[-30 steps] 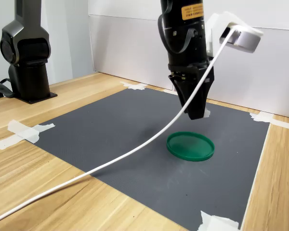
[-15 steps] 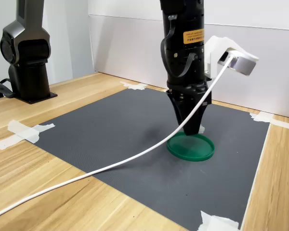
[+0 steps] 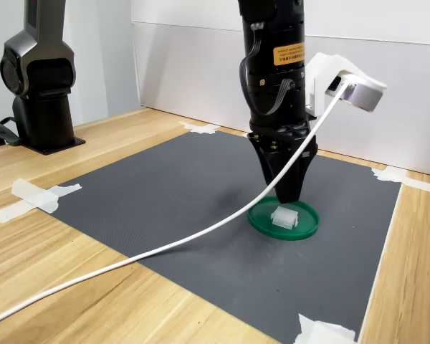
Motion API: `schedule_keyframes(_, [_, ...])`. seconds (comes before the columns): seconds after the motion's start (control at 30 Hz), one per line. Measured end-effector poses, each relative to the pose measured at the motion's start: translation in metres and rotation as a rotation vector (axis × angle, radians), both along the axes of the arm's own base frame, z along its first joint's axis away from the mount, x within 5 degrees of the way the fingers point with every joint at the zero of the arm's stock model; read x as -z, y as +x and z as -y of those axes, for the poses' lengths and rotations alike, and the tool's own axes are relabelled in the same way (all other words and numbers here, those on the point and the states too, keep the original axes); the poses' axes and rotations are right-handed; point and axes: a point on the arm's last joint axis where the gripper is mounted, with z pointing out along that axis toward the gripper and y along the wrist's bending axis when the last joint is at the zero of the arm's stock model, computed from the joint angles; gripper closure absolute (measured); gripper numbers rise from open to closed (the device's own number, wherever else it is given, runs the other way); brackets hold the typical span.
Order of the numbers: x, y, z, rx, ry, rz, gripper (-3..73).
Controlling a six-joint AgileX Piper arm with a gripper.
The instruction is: Grasp a white terminal and put it in the green lid.
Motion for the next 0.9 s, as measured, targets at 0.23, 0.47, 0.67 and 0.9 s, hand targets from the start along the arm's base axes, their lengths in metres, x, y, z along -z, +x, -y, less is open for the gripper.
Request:
schedule_keyframes(0.23, [-0.062, -0.009, -0.004, 0.049, 0.091, 0.262, 47.2])
schedule_keyframes(0.47, [-0.118, -0.053, 0.0, 0.193, 0.184, 0.555, 70.5])
schedule_keyframes(0.67, [-0.141, -0.109, 0.007, 0.391, 0.328, 0.7, 71.3])
schedule_keyframes(0.9, [-0.16, -0.188, 0.013, 0.531, 0.462, 0.811, 71.4])
